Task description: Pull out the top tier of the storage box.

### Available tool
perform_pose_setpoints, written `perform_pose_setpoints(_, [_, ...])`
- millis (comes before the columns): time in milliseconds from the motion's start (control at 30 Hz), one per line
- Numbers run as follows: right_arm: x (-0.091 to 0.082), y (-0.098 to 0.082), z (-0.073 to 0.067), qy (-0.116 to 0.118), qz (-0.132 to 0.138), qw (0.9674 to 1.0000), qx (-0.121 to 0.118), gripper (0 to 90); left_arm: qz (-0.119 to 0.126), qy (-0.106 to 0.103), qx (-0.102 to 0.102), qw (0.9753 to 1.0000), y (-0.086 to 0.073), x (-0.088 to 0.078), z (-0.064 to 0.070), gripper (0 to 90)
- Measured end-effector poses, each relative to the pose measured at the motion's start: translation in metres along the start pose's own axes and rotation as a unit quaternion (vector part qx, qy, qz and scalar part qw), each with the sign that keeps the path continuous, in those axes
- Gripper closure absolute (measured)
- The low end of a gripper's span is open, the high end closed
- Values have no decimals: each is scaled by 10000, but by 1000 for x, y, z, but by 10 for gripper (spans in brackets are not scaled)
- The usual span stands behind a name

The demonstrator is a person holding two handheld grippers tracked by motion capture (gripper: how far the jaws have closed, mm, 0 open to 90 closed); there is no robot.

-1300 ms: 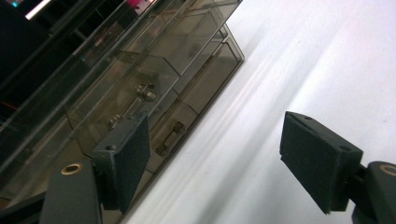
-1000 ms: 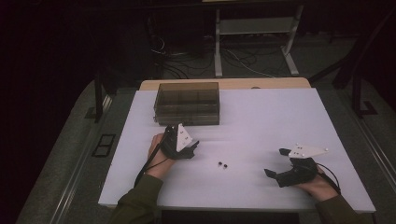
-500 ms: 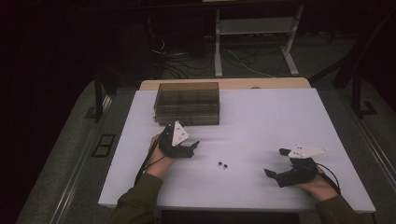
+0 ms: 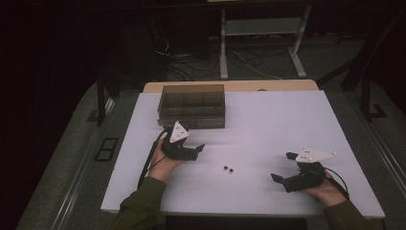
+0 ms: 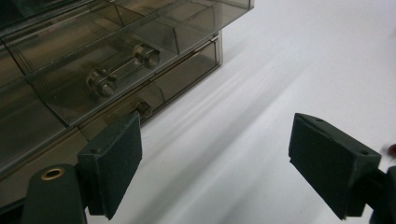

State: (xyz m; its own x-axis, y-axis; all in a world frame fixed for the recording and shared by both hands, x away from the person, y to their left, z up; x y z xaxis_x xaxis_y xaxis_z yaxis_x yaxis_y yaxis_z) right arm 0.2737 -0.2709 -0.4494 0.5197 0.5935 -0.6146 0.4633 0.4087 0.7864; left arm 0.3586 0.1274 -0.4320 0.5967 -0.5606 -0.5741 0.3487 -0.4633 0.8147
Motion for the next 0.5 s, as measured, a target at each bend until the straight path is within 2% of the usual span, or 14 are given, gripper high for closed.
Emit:
perform_pose_setpoints(33, [0,0,0,0,-1,10000,2,19,-52,-48,-11,10000,0,-1,-1,168])
perform_pose_setpoints(67, [0,0,0,3,-3,10000,0,19,16,-96,-116,9999,0,0,-1,175])
perform_pose_setpoints(200, [0,0,0,0,0,10000,-2,19,-47,-219,-312,9993,0,0,-3,200])
perform_pose_setpoints(333, [0,0,0,3,0,10000,0,19,-26,-263,-304,9992,0,-1,-4,264])
perform_pose_setpoints(500, [0,0,0,0,-1,10000,-3,19,62,-382,-312,9988,0,-4,-5,408])
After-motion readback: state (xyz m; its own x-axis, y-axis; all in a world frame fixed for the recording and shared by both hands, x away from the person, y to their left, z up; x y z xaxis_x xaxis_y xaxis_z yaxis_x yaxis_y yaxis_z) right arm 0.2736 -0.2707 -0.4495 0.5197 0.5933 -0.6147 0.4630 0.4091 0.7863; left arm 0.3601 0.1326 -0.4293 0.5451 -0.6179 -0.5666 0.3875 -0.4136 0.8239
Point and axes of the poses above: each handheld gripper's, and its own axes: x roughly forward along the jaws, y roughly out of its top, z roughly to its right, the point moved 1 cm from there along x, roughly forward along the jaws, and after that the axes turned 3 degrees about -z, right-handed, at the moved point
